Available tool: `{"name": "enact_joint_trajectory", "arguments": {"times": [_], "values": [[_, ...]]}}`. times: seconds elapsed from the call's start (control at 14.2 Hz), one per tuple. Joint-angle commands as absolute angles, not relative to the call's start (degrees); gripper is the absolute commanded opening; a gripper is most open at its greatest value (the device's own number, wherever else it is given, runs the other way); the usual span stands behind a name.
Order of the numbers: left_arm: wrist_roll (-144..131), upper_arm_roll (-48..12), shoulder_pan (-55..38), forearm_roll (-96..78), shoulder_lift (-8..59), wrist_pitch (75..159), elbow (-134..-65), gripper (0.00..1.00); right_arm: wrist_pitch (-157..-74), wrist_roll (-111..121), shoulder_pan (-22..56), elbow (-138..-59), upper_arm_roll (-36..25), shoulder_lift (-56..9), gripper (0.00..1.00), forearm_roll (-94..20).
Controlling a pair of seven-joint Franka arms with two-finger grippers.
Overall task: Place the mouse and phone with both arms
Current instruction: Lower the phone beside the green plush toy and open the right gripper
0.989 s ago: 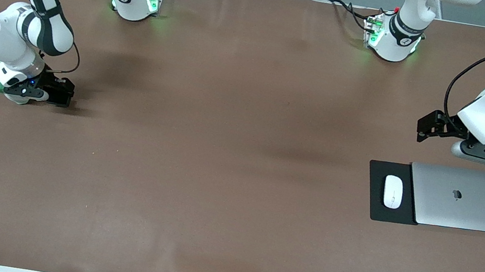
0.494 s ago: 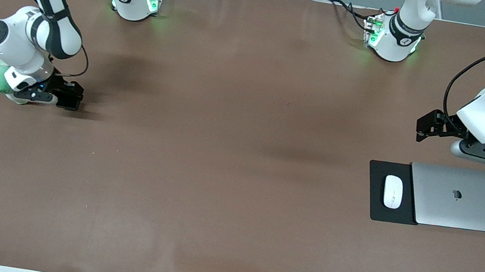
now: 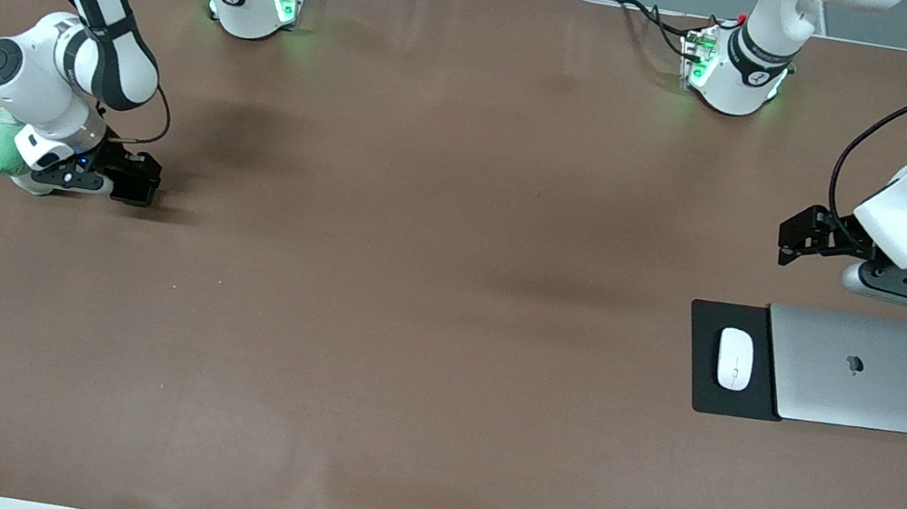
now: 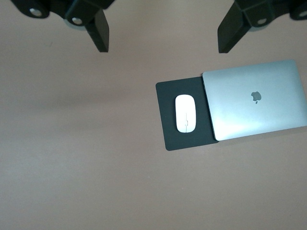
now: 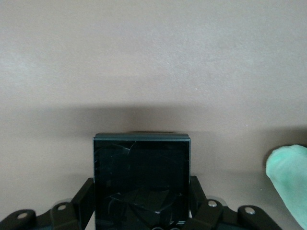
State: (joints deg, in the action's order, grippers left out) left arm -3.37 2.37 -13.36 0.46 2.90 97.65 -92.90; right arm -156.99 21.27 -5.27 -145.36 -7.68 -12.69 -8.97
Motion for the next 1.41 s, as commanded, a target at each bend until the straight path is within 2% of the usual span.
{"name": "enact_joint_trajectory", "arguments": {"times": [0.0, 0.07, 0.14, 0.21, 0.28, 0.42, 0.64, 0.92, 1.06, 1.34], "values": [[-2.8, 2.5, -13.4, -0.3, 3.9, 96.1, -91.1, 1.0, -159.5, 22.1, -5.9, -147.3, -7.4, -12.2, 0.23, -10.3], [-2.8, 2.5, -13.4, -0.2, 3.9, 96.1, -91.1, 1.0, -159.5, 22.1, -6.0, -147.3, -7.4, -12.2, 0.32, -10.3], [-2.9, 2.5, -13.4, -0.1, 3.9, 96.1, -91.0, 1.0, -159.6, 22.1, -6.0, -147.2, -7.4, -12.7, 0.57, -10.3], [-3.0, 2.5, -13.4, -0.2, 3.8, 96.1, -91.0, 1.0, -159.8, 22.1, -6.0, -147.0, -7.4, -13.4, 0.9, -10.3], [-2.9, 2.5, -13.5, -0.2, 3.9, 96.2, -91.1, 1.0, -159.7, 22.1, -5.9, -146.8, -7.4, -13.4, 1.0, -10.3], [-2.9, 2.5, -13.4, -0.2, 3.9, 96.2, -91.1, 1.0, -157.9, 22.0, -5.7, -145.3, -7.4, -12.0, 1.0, -10.3], [-3.3, 2.5, -13.4, 0.5, 3.9, 96.2, -91.1, 1.0, -143.4, 21.4, -5.4, -137.7, -7.3, -6.7, 1.0, -10.0], [-2.8, 2.6, -12.5, 0.4, 3.8, 96.2, -91.1, 1.0, -115.7, 20.7, -6.1, -115.3, -7.6, -6.5, 1.0, -5.0], [-2.8, 3.0, -12.2, 0.4, 3.7, 96.2, -91.0, 1.0, -105.7, 19.0, -6.4, -106.6, -7.6, -6.9, 1.0, -1.9], [-3.2, 3.1, -12.2, 0.4, 3.8, 96.2, -91.3, 1.0, -96.8, 12.3, -5.7, -97.3, -7.3, -6.8, 1.0, -1.7]]}}
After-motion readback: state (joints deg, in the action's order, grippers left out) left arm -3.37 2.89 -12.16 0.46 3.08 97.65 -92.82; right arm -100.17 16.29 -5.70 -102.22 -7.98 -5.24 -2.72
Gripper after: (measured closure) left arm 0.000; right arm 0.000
